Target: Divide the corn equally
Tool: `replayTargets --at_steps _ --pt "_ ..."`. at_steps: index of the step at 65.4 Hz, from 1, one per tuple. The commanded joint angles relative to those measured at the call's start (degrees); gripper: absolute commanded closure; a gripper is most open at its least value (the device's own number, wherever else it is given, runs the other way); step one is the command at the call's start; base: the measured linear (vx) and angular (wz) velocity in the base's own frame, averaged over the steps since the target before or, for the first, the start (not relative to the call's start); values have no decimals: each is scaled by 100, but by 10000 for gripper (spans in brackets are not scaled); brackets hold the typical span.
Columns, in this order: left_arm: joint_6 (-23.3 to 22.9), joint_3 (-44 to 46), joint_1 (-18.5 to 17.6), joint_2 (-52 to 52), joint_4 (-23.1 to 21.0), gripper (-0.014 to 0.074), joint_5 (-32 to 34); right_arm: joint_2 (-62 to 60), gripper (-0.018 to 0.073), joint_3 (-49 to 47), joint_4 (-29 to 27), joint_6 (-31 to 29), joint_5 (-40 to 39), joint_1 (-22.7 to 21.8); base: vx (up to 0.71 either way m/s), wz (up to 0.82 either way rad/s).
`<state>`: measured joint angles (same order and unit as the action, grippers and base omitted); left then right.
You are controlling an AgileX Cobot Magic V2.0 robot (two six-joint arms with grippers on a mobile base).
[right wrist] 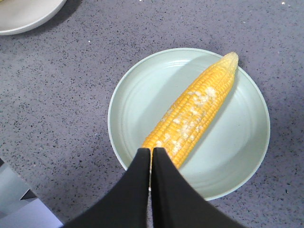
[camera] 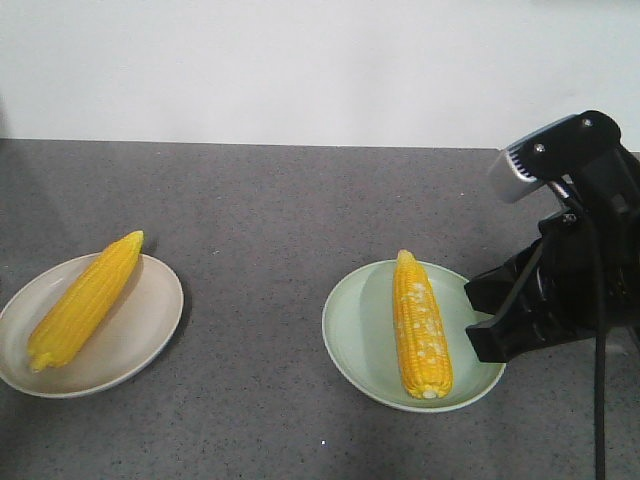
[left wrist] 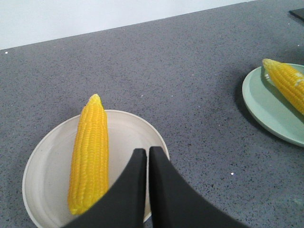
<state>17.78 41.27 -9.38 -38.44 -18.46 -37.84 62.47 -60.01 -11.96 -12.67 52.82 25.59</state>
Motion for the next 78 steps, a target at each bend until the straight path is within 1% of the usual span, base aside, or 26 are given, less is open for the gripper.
replayTargets --at_steps 1,8,11,14,18,22,23,24,26,30,33,38,44,52,66,67,74,78 --pt "-5 148 1 4 -137 603 326 -110 567 -150 -64 -28 -245 9 0 0" --pt "2 136 6 10 -47 603 336 -110 567 -150 -69 -28 -246 9 0 0" --pt "-24 141 6 65 128 603 336 -110 567 -150 -69 -28 -246 9 0 0" --pt "-65 62 6 169 421 603 367 -110 567 -150 -66 -28 -246 9 0 0" --pt "-494 -126 6 399 886 603 653 -110 567 -150 -66 -28 -246 9 0 0" --pt "-1084 -464 6 699 1418 603 984 -110 567 -150 -66 -28 -246 9 0 0" --pt "-1290 -542 6 771 1554 603 1115 -110 567 -150 -70 -28 -253 9 0 0" --pt "-1432 -622 6 847 1755 603 1206 -110 567 -150 -76 -28 -253 9 0 0" --pt "-1644 -785 12 1004 2007 603 1382 -110 567 -150 -76 -28 -253 9 0 0" --pt "-2272 -1162 101 1373 2353 603 1724 -110 567 -150 -72 -28 -247 9 0 0" --pt "-2610 -1454 263 1678 2578 603 1918 -110 567 -150 -72 -28 -247 9 0 0" --pt "-2874 -1896 490 2142 2609 603 2114 -110 567 -150 -72 -33 -247 9 0 0" --pt "-2889 -2407 712 2609 2602 603 2385 -110 567 -150 -72 -33 -247 9 0 0" --pt "-2877 -2994 865 3166 2554 603 2775 -110 567 -150 -72 -33 -247 9 0 0" --pt "-2877 -3918 874 3890 2541 603 3784 -110 567 -150 -72 -33 -247 9 0 0" --pt "-2877 -4001 874 3913 2525 603 3784 -110 567 -150 -72 -33 -247 9 0 0" --pt "-2858 -4374 874 4006 2309 603 4409 -110 567 -150 -72 -33 -247 9 0 0" --pt "-2849 -4342 866 4006 2203 603 4253 -110 567 -150 -77 -32 -233 9 0 0"
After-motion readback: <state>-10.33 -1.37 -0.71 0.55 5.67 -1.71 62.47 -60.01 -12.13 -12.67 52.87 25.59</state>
